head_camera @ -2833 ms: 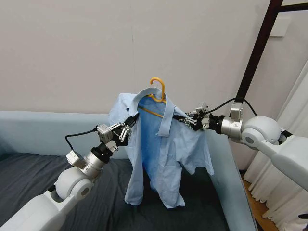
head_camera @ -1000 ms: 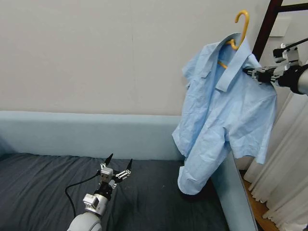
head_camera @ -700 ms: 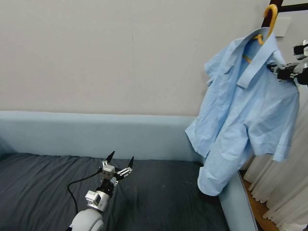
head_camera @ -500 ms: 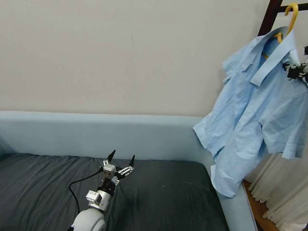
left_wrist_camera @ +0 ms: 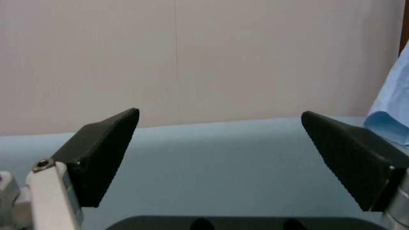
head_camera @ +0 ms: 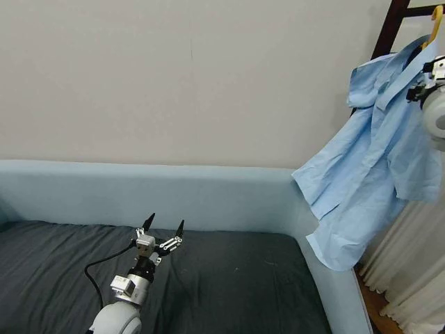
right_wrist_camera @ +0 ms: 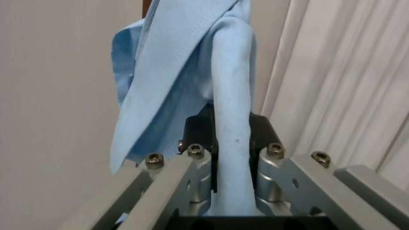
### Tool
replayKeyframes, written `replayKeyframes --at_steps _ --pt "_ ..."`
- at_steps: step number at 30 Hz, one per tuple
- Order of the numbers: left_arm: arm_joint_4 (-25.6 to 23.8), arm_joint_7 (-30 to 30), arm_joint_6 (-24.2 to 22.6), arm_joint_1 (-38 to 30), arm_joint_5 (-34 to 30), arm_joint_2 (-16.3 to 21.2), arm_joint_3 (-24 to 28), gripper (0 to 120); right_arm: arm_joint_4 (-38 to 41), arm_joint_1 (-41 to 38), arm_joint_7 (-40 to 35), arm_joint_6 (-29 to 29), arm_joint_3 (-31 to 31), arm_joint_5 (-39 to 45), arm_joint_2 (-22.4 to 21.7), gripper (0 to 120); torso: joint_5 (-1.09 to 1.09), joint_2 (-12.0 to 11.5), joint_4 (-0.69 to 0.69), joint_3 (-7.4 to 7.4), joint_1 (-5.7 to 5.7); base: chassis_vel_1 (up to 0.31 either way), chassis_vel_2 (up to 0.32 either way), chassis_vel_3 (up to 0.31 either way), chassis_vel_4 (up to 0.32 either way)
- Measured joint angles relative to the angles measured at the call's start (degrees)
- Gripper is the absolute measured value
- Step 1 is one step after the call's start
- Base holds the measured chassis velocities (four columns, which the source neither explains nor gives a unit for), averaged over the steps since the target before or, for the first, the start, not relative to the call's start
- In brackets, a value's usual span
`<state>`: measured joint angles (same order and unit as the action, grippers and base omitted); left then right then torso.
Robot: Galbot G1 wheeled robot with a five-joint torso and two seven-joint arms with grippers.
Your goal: Pick up the clothes from the sofa and hang them on the clothes hanger.
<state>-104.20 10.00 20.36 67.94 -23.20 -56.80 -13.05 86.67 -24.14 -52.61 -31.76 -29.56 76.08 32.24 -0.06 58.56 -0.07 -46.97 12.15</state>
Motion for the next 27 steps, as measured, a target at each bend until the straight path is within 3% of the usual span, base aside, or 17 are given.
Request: replayKeyframes --at_steps 9,11,14,19,27 --pt "-0.2 0.0 0.5 0.2 0.0 -0.9 -0.4 100 -10.5 -8.8 -2.0 0.1 -5.6 1.7 6.6 7 0.00 0.0 -0.01 0.01 0.00 0.000 0.000 0.000 0.000" --pt "-0.2 0.0 0.5 0.2 0.0 -0.9 -0.4 100 -10.7 -8.9 -2.0 0.1 -5.7 1.8 6.7 7 0.00 0.0 -0.01 0.01 0.00 0.000 0.000 0.000 0.000" --pt "-0.7 0.0 0.7 0.5 0.0 -1.1 -1.0 100 -18.5 -11.3 -3.1 0.2 -6.2 4.4 11.2 7 0.02 0.0 -0.01 0.01 0.00 0.000 0.000 0.000 0.000" --pt "-0.9 0.0 0.7 0.8 -0.1 -0.8 -1.8 100 -25.1 -12.2 -2.4 0.9 -5.7 4.1 14.5 7 0.02 0.0 0.00 0.01 0.00 0.000 0.000 0.000 0.000" --pt "-1.0 0.0 0.7 0.4 -0.2 -0.8 -1.9 100 -30.0 -11.8 -0.3 1.6 -4.2 3.0 16.5 7 0.01 0.0 0.01 0.01 0.00 0.000 0.000 0.000 0.000"
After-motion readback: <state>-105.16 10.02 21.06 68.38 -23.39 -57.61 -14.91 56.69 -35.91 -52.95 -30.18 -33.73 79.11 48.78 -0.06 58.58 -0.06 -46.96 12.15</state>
